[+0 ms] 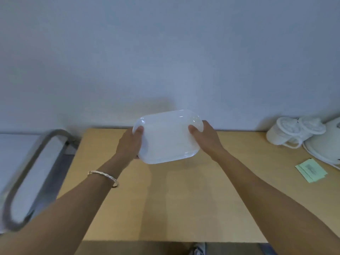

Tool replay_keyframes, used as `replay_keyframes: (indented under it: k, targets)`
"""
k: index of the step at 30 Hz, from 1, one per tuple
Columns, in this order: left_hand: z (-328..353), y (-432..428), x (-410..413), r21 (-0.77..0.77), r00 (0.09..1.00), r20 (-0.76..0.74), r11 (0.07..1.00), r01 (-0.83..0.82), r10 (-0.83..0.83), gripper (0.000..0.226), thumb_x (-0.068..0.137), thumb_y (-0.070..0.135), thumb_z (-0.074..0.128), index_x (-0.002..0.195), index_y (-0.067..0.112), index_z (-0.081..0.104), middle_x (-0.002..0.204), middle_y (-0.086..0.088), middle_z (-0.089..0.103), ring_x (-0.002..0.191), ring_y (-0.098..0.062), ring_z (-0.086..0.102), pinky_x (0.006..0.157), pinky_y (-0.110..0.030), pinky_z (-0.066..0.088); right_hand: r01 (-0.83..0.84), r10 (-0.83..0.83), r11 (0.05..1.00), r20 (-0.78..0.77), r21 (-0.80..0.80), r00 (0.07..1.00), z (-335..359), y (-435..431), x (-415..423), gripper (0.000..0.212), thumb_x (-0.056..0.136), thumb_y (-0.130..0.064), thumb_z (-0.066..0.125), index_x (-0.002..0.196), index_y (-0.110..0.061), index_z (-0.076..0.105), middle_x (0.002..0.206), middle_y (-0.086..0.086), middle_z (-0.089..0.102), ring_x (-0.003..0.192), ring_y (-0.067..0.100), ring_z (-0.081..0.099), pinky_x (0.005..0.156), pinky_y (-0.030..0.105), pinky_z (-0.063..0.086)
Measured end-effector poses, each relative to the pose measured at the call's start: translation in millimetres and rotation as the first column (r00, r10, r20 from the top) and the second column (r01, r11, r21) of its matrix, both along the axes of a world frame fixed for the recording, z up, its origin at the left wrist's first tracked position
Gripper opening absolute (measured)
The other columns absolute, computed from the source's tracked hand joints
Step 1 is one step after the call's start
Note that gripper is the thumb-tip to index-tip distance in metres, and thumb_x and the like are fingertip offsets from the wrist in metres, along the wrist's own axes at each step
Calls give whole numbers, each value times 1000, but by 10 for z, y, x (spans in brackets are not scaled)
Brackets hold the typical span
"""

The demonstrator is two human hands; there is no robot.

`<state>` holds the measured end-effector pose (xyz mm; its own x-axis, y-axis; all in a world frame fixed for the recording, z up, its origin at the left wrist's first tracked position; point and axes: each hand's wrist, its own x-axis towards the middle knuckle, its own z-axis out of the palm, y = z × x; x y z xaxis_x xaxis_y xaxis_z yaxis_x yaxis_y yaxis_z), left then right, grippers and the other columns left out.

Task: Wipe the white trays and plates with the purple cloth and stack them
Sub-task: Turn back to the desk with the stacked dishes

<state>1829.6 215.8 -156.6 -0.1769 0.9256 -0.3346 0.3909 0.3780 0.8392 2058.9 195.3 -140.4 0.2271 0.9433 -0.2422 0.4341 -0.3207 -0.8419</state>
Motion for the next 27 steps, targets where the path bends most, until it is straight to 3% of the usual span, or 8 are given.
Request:
replay_keyframes:
  k: [3, 7, 11, 14, 21, 24, 27]
  targets:
    - [211, -194, -1052, 56, 995, -4, 993, -100, 101, 30, 99, 42, 39, 112, 19, 53, 110, -10, 60, 94, -35, 60, 67, -50, 58, -93, 91, 994, 23, 64, 996, 196, 22, -1068, 39, 94, -41, 49, 126, -18, 47, 113, -2, 57, 98, 19, 53, 78, 31, 40]
    - [317, -625, -2582, 96, 968, -92, 969, -227, 235, 43, 97, 47, 37, 125, 18, 51, 114, -10, 60, 97, -32, 59, 75, -50, 57, -257, 257, 964, 11, 69, 966, 271, -44, -2631, 39, 94, -41, 49, 124, -17, 49, 110, -2, 58, 98, 19, 55, 78, 32, 42]
    - [339, -911, -3848, 65, 918, -132, 927, -368, 374, 42, 99, 45, 36, 127, 15, 49, 111, -11, 57, 93, -32, 58, 66, -45, 59, -383, 385, 922, -53, 47, 921, 235, -63, -3959, 37, 95, -39, 49, 125, -18, 48, 112, -2, 57, 98, 18, 55, 79, 30, 41]
    - [267, -1038, -4549, 29, 889, -145, 900, -434, 434, 43, 99, 44, 38, 126, 12, 49, 113, -15, 57, 95, -35, 58, 67, -48, 58, -463, 464, 886, -34, 19, 885, 119, 36, -4740, 37, 96, -37, 48, 127, -17, 47, 113, -2, 57, 102, 20, 55, 85, 33, 44]
    - [-99, -1116, -5665, -29, 827, -146, 833, -552, 543, 41, 99, 44, 39, 122, 13, 53, 109, -14, 62, 94, -34, 61, 62, -41, 57, -597, 588, 796, -103, -103, 802, -356, 314, -6002, 42, 94, -39, 50, 129, -17, 43, 117, 3, 57, 99, 21, 56, 84, 35, 50]
    - [-264, -949, -6067, -63, 839, -180, 846, -530, 513, 39, 100, 41, 39, 123, 13, 54, 112, -12, 62, 98, -33, 59, 66, -40, 55, -570, 545, 803, -170, -176, 821, -553, 405, -6360, 41, 94, -37, 51, 129, -19, 42, 113, 2, 54, 98, 22, 55, 84, 41, 55]
    - [-465, -674, -6411, -129, 876, -193, 874, -469, 442, 37, 100, 40, 39, 125, 16, 52, 112, -11, 60, 100, -33, 59, 73, -49, 57, -515, 473, 815, -208, -268, 856, -814, 507, -6612, 40, 93, -34, 50, 129, -20, 41, 116, 3, 54, 99, 23, 56, 81, 40, 56]
